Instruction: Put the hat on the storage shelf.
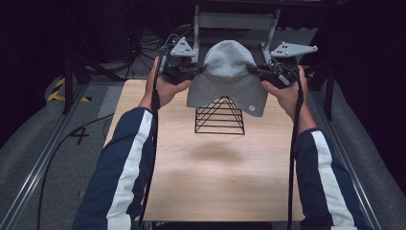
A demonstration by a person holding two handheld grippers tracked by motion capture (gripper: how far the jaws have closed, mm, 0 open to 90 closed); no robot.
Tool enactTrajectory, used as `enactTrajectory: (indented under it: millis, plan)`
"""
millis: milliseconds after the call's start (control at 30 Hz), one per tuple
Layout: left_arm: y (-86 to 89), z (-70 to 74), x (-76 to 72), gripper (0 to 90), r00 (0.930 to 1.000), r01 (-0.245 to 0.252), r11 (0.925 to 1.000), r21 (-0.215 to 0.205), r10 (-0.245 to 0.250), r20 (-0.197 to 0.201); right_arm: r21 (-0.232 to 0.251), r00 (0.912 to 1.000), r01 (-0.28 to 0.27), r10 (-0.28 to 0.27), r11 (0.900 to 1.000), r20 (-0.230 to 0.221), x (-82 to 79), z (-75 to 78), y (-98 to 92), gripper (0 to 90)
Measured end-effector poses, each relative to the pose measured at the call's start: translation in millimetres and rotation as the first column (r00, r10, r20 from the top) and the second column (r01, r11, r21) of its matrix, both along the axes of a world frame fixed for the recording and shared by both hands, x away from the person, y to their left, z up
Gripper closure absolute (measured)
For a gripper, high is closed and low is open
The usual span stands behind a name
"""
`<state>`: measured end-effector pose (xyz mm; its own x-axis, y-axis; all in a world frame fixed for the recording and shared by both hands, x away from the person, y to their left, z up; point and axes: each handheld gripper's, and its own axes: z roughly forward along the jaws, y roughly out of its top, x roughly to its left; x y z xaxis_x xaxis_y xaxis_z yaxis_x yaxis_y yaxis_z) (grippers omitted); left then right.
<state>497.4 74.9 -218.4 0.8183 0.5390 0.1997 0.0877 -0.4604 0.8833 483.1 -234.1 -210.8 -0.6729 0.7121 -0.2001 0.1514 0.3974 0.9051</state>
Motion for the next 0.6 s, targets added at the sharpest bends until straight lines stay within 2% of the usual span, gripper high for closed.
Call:
enactTrajectory:
  millis: [33, 133, 267, 300, 400, 533, 600]
  plan:
    - [0.4, -1.0, -0.6, 86.0, 1.0000, 0.003, 0.9999, 0.014, -0.003, 0.001, 0.004, 1.0000, -0.002, 0.002, 1.000, -0.005, -0.6, -1.1, 0.1, 84.5]
    - [1.5, -1.8, -2.5, 85.9, 1.0000, 0.006, 0.9999, -0.010, -0.006, 0.001, -0.009, 1.0000, 0.002, -0.002, 1.000, -0.002, -1.5, -3.5, 0.6, 84.4]
    - [-3.0, -8.4, -2.6, 85.8, 0.9999, -0.006, 0.9985, 0.054, 0.006, 0.010, -0.016, 1.0000, 0.006, -0.006, 1.000, -0.006, -2.3, -5.3, 2.2, 84.4]
    - [-3.7, -11.3, -1.8, 85.7, 1.0000, -0.010, 0.9983, 0.058, 0.010, 0.002, -0.029, 0.9999, 0.006, -0.006, 1.000, -0.010, -1.9, -7.3, 3.7, 84.4]
    - [-4.1, -28.0, 5.0, 85.7, 0.9993, -0.020, 0.9989, 0.042, 0.022, -0.029, -0.043, 0.9997, 0.008, -0.009, 0.999, -0.021, -0.4, -14.1, 5.1, 84.4]
    - [-5.3, -52.8, 11.0, 85.7, 0.9974, -0.036, 0.9980, 0.053, 0.039, -0.061, -0.047, 0.9986, 0.006, -0.008, 0.999, -0.052, 4.8, -30.9, 4.4, 84.4]
    - [-5.3, -65.6, 12.8, 85.6, 0.9961, -0.042, 0.9985, 0.035, 0.045, -0.076, -0.053, 0.9976, 0.005, -0.009, 0.999, -0.068, 7.2, -41.3, 3.9, 84.4]
